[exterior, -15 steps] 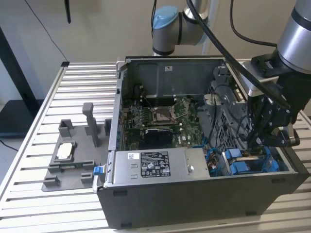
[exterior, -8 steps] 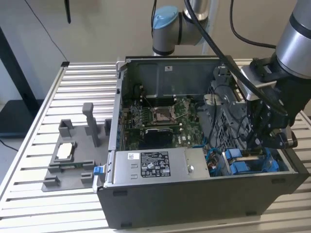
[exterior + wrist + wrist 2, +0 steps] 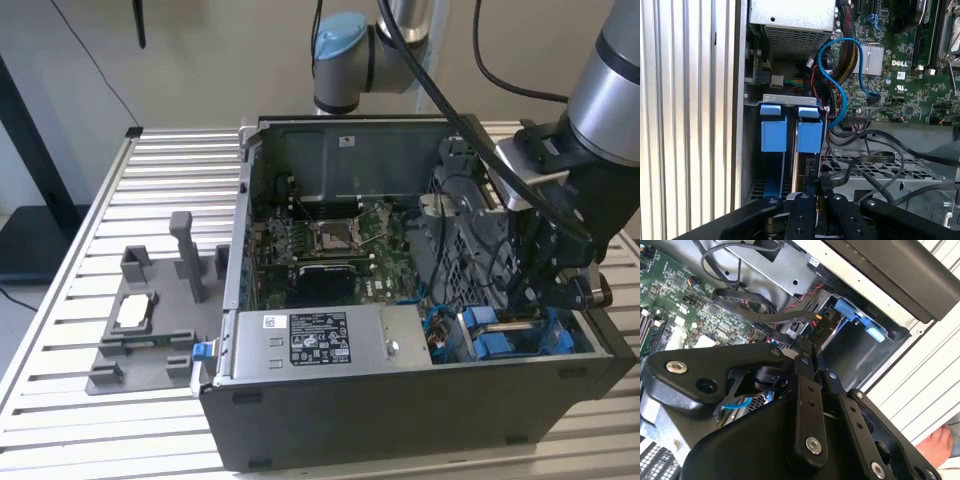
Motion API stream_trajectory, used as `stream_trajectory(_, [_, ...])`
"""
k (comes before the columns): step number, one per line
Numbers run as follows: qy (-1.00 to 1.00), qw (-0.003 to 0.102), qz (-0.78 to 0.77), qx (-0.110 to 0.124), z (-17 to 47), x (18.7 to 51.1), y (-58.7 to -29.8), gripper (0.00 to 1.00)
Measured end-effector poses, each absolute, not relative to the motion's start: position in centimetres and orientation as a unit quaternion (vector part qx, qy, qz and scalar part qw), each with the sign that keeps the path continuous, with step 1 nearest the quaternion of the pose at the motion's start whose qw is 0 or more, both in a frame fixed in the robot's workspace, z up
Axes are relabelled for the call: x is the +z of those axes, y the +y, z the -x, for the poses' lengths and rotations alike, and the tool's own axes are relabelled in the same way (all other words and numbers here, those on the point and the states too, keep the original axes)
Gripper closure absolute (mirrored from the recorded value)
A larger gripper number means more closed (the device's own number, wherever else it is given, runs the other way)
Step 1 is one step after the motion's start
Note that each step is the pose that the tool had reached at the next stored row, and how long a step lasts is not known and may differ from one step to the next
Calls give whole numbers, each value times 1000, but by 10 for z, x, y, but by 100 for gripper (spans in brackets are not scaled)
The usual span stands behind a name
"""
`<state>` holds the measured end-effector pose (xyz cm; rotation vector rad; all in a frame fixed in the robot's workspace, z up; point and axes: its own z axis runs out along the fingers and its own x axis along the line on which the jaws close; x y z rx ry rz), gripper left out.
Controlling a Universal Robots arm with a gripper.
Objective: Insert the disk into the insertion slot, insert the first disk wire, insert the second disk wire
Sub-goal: 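Insert the second disk wire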
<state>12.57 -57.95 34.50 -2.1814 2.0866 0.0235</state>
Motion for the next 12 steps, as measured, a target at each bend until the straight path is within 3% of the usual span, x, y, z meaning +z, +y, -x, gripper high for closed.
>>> stream_trajectory(12, [690, 62, 721, 8, -126, 342, -581, 84])
